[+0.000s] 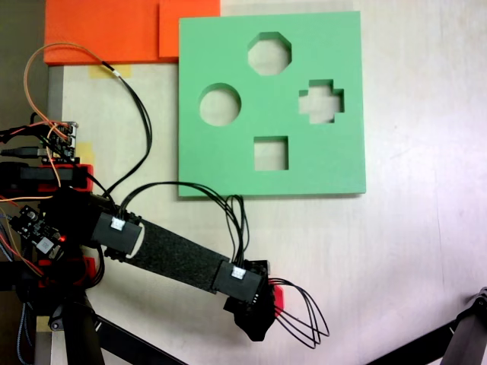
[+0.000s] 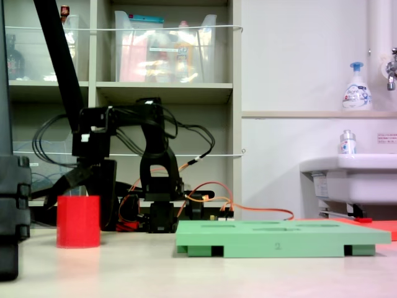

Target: Put the octagonal pillar block into the corresponding hole

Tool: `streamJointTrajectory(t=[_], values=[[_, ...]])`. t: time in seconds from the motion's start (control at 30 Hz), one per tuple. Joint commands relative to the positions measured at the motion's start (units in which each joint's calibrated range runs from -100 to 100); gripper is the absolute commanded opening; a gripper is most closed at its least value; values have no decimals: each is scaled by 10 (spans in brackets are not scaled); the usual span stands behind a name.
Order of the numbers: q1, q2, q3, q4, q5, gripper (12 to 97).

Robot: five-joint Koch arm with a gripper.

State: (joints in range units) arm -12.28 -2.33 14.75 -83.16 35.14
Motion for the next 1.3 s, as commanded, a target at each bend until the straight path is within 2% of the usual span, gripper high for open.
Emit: streamJointTrajectory(t=[0.0, 0.07, 0.23, 0.47, 0.77, 1.0, 1.27], values=[[-4, -7, 15, -2, -4, 464], [-6, -13, 9, -6, -5, 408], [-6, -12, 3, -25, -8, 347], [-9, -51, 4, -71, -6, 347], [4, -220, 5, -168, 13, 348], [50, -383, 5, -168, 49, 348], [168, -512, 3, -168, 148, 347]])
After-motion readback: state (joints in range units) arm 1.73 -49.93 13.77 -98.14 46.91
